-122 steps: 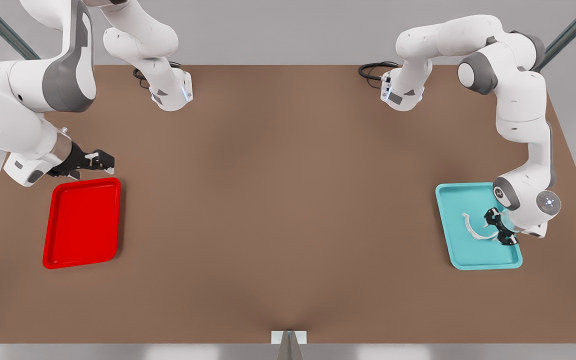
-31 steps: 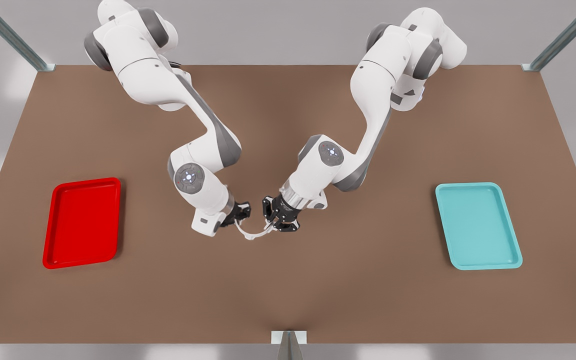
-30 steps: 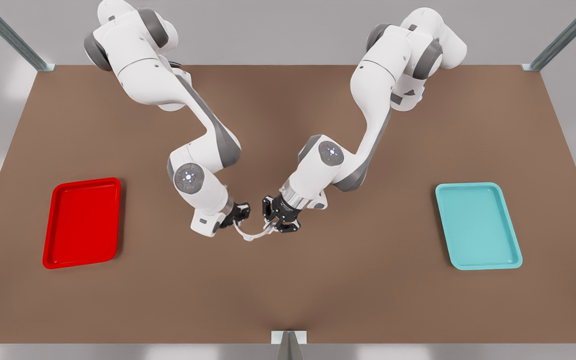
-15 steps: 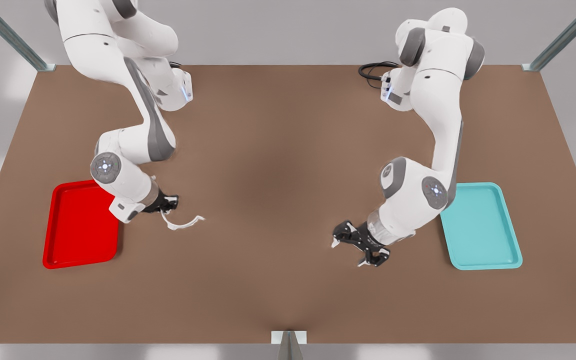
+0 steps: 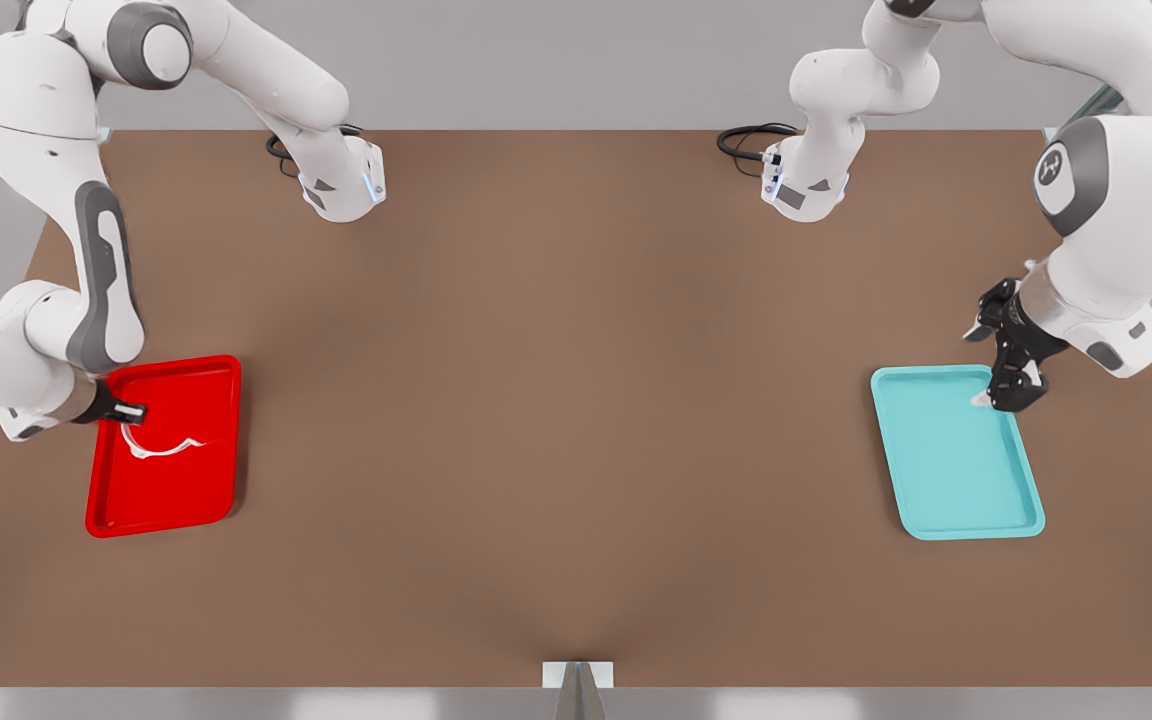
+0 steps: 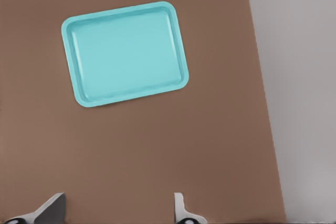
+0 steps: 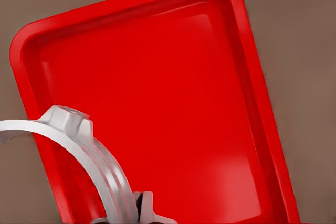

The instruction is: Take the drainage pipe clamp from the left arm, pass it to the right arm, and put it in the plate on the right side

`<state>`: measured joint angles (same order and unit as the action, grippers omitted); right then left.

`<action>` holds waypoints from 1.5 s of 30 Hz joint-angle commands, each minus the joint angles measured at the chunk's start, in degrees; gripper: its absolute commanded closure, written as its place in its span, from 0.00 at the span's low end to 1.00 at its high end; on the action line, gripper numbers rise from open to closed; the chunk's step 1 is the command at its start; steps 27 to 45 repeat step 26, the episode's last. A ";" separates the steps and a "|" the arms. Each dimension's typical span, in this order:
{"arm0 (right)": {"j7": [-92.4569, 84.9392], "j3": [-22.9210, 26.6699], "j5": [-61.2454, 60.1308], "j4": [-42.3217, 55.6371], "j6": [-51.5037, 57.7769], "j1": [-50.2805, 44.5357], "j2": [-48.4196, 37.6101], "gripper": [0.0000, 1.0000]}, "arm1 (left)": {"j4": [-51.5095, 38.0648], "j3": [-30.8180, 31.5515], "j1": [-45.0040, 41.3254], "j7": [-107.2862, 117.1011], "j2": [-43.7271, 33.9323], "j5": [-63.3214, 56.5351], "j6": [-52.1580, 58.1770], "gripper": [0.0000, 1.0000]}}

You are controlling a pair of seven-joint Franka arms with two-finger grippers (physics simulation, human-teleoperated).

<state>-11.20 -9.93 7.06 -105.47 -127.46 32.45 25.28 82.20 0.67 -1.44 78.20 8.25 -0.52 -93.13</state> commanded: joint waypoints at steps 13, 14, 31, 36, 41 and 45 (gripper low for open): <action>-1.30 -21.63 -1.35 24.97 27.97 -1.24 -9.54 0.00 | -1.07 -0.58 0.21 -80.23 3.97 -0.89 0.49 0.00; 3.54 -19.79 -1.17 25.05 31.03 -4.75 -10.77 0.00 | -0.99 -0.58 0.21 -80.14 4.14 -0.80 0.67 0.00; 8.56 5.62 -9.17 23.56 39.92 -33.42 -17.55 0.00 | -1.07 -0.32 0.03 -80.49 4.06 -0.89 1.02 0.00; 8.56 5.62 -9.17 23.56 39.92 -33.42 -17.55 0.00 | -1.07 -0.32 0.03 -80.49 4.06 -0.89 1.02 0.00; 8.56 5.62 -9.17 23.56 39.92 -33.42 -17.55 0.00 | -1.07 -0.32 0.03 -80.49 4.06 -0.89 1.02 0.00; 8.56 5.62 -9.17 23.56 39.92 -33.42 -17.55 0.00 | -1.07 -0.32 0.03 -80.49 4.06 -0.89 1.02 0.00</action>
